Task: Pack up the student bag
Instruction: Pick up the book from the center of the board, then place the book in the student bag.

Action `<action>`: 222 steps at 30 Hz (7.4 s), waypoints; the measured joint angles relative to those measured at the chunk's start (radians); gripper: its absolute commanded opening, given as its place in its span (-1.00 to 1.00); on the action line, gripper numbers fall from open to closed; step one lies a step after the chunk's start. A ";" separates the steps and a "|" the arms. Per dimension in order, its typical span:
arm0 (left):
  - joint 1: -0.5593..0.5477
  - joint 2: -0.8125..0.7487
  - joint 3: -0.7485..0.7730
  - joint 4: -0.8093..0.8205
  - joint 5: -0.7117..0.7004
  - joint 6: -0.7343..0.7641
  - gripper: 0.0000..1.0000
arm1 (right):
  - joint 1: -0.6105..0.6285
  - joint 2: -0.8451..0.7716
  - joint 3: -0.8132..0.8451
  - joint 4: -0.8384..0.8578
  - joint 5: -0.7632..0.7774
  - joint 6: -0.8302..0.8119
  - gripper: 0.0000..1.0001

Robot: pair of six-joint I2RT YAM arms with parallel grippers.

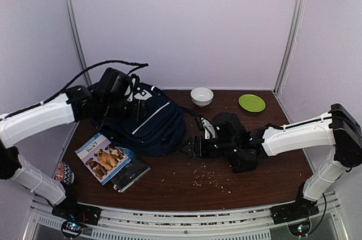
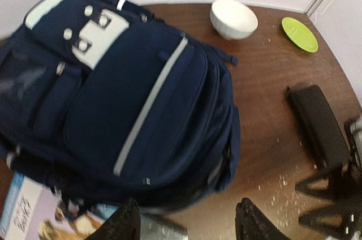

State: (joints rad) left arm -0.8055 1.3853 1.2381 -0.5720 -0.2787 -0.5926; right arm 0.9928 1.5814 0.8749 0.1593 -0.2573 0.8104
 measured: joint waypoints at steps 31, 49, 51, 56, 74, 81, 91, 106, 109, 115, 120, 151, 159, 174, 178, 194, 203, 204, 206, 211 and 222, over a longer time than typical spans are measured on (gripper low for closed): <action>-0.083 -0.797 -0.910 -0.241 -0.027 -1.198 0.96 | 0.055 0.048 0.060 0.006 -0.012 0.000 0.34; -0.057 -0.891 -1.072 -0.016 -0.022 -1.272 -0.06 | 0.056 0.049 0.070 -0.010 -0.013 -0.018 0.34; -0.057 -0.916 -1.072 -0.023 -0.028 -1.273 -0.40 | 0.056 0.050 0.070 -0.013 -0.013 -0.020 0.34; -0.057 -0.980 -1.059 -0.068 -0.050 -1.263 -1.00 | 0.056 0.053 0.070 -0.014 -0.013 -0.021 0.34; -0.080 -0.800 -0.481 -0.173 -0.100 -0.924 -1.00 | 0.057 -0.004 0.010 0.211 -0.079 0.193 0.60; -0.106 -0.596 -0.185 0.049 -0.091 -0.628 -1.00 | 0.057 -0.204 -0.048 0.286 -0.008 0.269 0.97; -0.106 -0.305 -0.235 0.575 0.101 -0.393 -1.00 | 0.042 -0.253 -0.106 0.502 0.015 0.453 0.99; -0.171 -0.171 -0.298 0.985 0.229 -0.440 -1.00 | -0.018 -0.105 -0.106 0.706 0.004 0.610 0.99; -0.174 -0.171 -0.312 0.993 0.229 -0.457 -1.00 | -0.019 -0.108 -0.105 0.735 0.005 0.597 1.00; -0.187 -0.170 -0.336 0.998 0.215 -0.511 -1.00 | -0.027 -0.176 -0.105 0.705 0.026 0.520 1.00; -0.209 -0.146 -0.337 1.028 0.214 -0.544 -1.00 | -0.045 -0.197 -0.098 0.700 0.031 0.500 0.98; -0.271 -0.132 -0.329 0.914 0.172 -0.523 0.95 | -0.156 -0.276 -0.098 0.621 -0.049 0.434 -1.00; -0.172 -0.273 -0.239 0.412 0.020 -0.236 0.93 | -0.216 -0.528 -0.103 0.158 0.064 0.151 -1.00; -0.140 0.331 0.153 -0.192 -0.083 0.384 0.74 | -0.241 -0.622 -0.201 -0.280 0.161 -0.080 -1.00; -0.140 0.434 0.263 -0.218 -0.078 0.431 0.75 | -0.244 -0.633 -0.208 -0.291 0.163 -0.084 -1.00; -0.080 0.688 0.450 -0.247 -0.039 0.483 0.44 | -0.254 -0.705 -0.208 -0.324 0.179 -0.109 -1.00; -0.063 0.708 0.485 -0.261 -0.023 0.477 -0.92 | -0.254 -0.706 -0.208 -0.328 0.179 -0.108 -1.00; -0.063 0.707 0.488 -0.262 -0.025 0.474 -0.98 | -0.254 -0.706 -0.208 -0.327 0.179 -0.108 -1.00; -0.063 0.695 0.489 -0.266 -0.031 0.464 -1.00 | -0.255 -0.706 -0.209 -0.326 0.179 -0.108 -1.00; -0.063 0.609 0.489 -0.268 -0.035 0.445 -1.00 | -0.256 -0.694 -0.214 -0.312 0.160 -0.106 -1.00; -0.037 0.311 0.443 -0.260 -0.111 0.423 -1.00 | -0.231 -0.460 -0.181 -0.175 -0.042 -0.034 -1.00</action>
State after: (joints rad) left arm -0.8429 1.6966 1.6810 -0.8318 -0.3893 -0.1692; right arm 0.7620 1.1213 0.6941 -0.0154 -0.2989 0.7765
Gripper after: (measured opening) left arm 0.027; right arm 0.026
